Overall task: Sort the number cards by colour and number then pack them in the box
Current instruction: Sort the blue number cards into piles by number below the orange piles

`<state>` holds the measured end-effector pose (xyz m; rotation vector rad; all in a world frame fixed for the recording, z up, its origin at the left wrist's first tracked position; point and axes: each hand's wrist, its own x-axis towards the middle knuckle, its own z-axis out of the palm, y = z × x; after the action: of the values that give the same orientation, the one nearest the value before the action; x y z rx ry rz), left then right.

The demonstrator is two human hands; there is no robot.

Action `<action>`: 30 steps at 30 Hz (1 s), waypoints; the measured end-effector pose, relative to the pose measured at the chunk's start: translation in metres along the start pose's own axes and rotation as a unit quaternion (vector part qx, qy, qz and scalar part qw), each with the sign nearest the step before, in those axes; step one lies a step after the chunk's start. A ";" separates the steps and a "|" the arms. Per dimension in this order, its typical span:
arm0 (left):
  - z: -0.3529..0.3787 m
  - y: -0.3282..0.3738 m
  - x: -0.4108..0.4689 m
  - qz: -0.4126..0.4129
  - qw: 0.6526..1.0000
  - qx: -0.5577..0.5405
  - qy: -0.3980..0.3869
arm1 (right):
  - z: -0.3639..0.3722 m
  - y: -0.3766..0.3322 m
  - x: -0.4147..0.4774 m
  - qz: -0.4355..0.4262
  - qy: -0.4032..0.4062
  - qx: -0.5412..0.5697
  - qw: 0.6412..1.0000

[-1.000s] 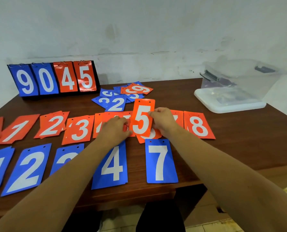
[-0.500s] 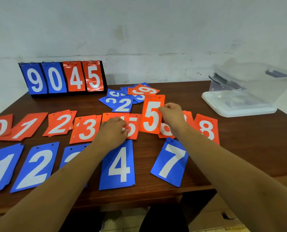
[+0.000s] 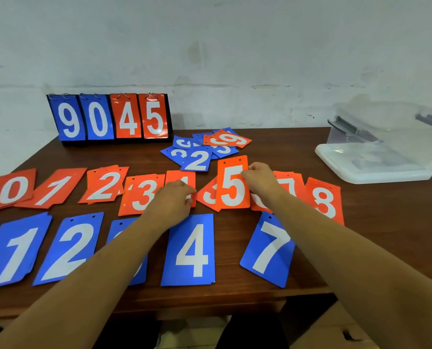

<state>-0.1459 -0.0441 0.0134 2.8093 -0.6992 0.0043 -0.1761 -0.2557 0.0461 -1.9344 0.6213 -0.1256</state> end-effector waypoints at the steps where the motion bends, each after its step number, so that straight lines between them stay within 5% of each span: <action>1: 0.000 -0.001 0.000 -0.001 1.000 0.006 0.000 | -0.002 0.000 0.001 0.002 0.008 0.007 1.000; 5: -0.004 0.001 0.001 0.039 0.999 0.007 0.030 | -0.002 -0.005 0.002 0.008 0.049 0.091 0.995; 10: -0.006 0.016 0.003 0.130 0.991 0.010 -0.027 | -0.001 -0.005 0.000 0.042 0.074 0.131 0.988; 22: -0.002 0.014 -0.002 0.108 0.992 -0.063 -0.007 | 0.012 0.000 0.010 -0.067 0.035 -0.086 0.993; 30: -0.001 0.008 0.002 0.120 0.991 -0.056 0.000 | 0.037 0.009 0.013 -0.106 0.058 -0.350 0.929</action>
<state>-0.1478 -0.0514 0.0165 2.6031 -1.0002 0.0086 -0.1545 -0.2345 0.0198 -2.7055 0.5755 -0.1717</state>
